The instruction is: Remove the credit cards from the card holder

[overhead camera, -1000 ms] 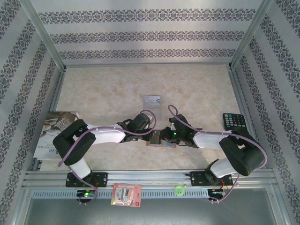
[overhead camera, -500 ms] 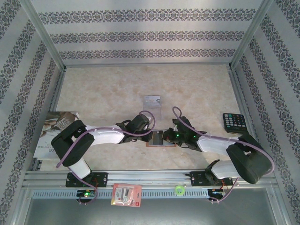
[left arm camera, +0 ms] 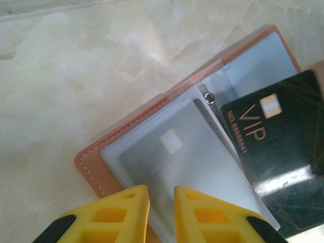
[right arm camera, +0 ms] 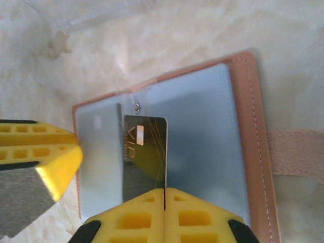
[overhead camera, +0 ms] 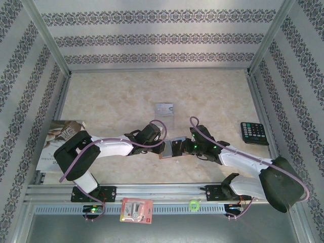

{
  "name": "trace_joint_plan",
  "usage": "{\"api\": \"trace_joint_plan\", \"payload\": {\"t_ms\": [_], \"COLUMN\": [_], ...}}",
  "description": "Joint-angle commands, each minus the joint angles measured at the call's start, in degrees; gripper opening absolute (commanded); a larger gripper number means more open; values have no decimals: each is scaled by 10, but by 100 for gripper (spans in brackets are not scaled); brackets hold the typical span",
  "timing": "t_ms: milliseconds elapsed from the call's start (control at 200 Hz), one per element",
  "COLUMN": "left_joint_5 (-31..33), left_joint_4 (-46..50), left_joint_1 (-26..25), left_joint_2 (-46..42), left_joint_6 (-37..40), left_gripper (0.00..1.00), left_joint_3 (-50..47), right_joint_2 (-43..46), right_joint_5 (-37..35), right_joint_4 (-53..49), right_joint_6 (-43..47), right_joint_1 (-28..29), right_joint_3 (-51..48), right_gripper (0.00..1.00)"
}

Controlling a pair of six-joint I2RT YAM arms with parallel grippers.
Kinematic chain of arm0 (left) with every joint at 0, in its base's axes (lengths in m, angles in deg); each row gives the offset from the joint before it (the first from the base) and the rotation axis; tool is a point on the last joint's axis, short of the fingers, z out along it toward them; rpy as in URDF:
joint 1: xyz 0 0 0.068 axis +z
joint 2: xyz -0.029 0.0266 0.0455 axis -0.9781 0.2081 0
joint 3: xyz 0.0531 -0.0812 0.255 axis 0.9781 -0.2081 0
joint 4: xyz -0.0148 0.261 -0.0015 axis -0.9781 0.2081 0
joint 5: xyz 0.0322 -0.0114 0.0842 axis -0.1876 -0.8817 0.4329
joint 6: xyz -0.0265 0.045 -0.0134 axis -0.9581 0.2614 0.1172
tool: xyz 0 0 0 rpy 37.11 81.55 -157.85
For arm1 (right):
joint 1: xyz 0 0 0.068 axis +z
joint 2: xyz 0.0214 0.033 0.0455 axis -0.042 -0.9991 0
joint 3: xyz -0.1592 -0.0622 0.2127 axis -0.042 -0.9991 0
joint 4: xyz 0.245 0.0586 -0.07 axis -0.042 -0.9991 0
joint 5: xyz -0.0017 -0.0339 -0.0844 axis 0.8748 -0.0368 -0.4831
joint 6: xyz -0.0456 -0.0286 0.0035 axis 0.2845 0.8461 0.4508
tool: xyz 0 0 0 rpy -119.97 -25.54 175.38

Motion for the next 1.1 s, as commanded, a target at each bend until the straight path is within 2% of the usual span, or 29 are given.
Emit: {"api": "trace_joint_plan", "payload": {"t_ms": [0,310,505,729,884,939,1094], "left_joint_5": [0,0,-3,-4,-5,-6,-9], "left_joint_4": [44,44,42,40,38,37,40], "left_joint_1": [1,3,5,6,6,6,6], "left_joint_2": [-8,-1,2,5,6,6,6], "left_joint_6": [-5,0,1,3,2,2,4], "left_gripper": [24,27,28,28,28,28,28], "left_joint_3": [-13,-1,3,4,3,4,7], "right_joint_2": [24,4,-41,-56,-59,-62,-57], "right_joint_5": [-39,-78,-72,-67,-63,-63,-72], "right_joint_4": [-63,-116,-98,-85,-83,-83,-91], "right_joint_6": [41,71,71,68,66,66,77], "right_joint_1": [7,39,63,70,68,68,62], "right_joint_3": [27,75,90,92,92,92,93], "right_gripper": [0,0,0,20,27,26,7]}}
